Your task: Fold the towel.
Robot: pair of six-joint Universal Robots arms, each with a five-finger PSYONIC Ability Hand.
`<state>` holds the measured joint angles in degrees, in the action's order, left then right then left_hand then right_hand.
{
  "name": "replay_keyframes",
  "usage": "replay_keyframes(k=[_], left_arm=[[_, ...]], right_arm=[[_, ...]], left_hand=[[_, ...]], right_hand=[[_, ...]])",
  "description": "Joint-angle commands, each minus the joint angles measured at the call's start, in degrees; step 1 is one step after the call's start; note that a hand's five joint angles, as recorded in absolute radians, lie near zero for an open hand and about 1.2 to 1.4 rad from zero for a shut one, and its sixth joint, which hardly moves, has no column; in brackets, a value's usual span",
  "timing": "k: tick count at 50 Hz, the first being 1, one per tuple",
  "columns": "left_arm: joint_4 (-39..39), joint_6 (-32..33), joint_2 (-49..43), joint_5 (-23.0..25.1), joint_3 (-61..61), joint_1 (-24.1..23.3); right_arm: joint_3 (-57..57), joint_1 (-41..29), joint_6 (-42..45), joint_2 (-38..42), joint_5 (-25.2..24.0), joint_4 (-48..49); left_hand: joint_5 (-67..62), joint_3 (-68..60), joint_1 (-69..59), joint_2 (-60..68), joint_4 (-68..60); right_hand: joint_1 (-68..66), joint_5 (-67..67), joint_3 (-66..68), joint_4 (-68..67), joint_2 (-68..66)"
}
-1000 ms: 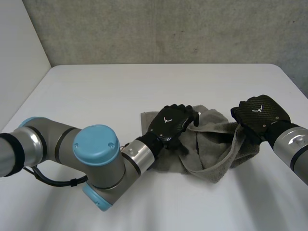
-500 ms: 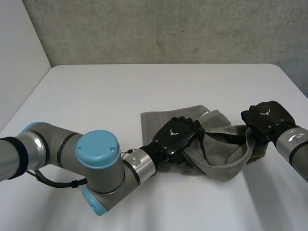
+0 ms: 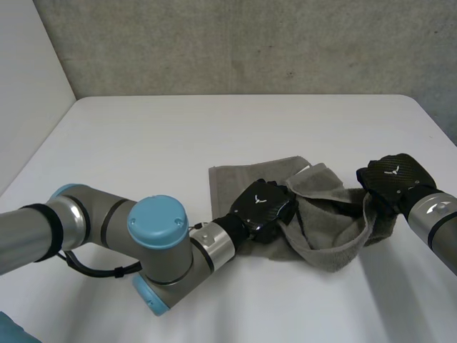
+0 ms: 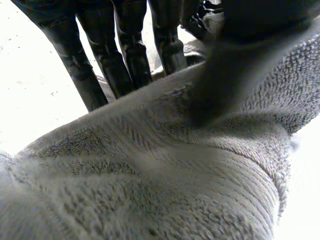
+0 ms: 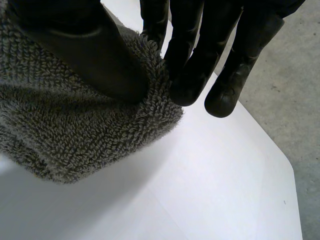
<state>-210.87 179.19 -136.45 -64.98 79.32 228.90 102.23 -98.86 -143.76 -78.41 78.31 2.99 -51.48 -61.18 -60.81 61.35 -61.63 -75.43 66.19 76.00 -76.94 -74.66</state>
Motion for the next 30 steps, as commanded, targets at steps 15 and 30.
replay_keyframes(k=[15, 30], left_arm=[[5.2, 0.2, 15.9, -2.8, -1.6, 8.2], [5.8, 1.8, 17.3, -11.5, -34.8, 17.1]], right_arm=[[-8.3, -5.1, -8.5, -6.0, -7.4, 1.1], [-47.6, -18.2, -16.8, 7.0, 9.4, 21.7]], left_hand=[[-18.5, -18.8, -19.2, 18.6, -18.4], [-18.5, -18.8, -19.2, 18.6, -18.4]], right_hand=[[-4.6, 3.8, 4.0, -3.1, -5.3], [-4.6, 3.8, 4.0, -3.1, -5.3]])
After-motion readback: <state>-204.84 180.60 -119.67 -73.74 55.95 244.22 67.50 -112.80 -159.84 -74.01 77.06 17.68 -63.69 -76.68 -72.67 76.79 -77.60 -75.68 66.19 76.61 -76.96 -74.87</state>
